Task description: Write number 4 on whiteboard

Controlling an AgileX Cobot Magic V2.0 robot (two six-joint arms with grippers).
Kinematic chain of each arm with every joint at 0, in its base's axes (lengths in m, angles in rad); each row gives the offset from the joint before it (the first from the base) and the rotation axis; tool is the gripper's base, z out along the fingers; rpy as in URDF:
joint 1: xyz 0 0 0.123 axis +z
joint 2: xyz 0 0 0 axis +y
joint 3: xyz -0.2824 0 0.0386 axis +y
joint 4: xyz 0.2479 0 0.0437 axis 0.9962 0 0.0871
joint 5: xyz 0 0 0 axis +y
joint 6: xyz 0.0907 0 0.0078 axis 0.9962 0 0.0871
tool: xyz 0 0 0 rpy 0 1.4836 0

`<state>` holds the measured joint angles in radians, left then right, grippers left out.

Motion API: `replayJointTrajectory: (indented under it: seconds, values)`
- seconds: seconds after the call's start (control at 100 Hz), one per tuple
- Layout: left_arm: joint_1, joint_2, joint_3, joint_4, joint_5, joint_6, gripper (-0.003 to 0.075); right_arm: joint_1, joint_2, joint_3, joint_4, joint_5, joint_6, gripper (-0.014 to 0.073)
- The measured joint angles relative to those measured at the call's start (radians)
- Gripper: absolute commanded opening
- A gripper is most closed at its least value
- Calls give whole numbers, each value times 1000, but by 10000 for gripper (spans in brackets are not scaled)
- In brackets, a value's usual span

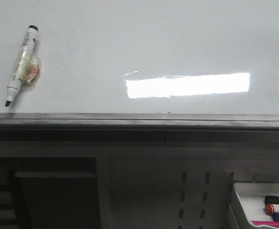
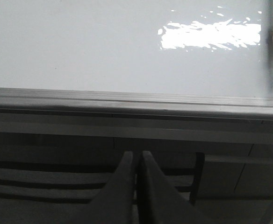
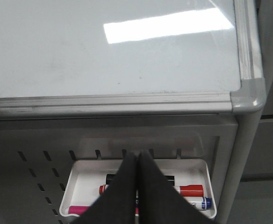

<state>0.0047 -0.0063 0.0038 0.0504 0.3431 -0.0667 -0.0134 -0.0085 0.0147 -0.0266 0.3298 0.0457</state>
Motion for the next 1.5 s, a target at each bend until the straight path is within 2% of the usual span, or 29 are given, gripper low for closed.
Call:
replayJointTrajectory:
  seconds: [1.5]
  values:
    - [0,0,0,25,-22,0,-20,0,0,0,0,0,0,-64]
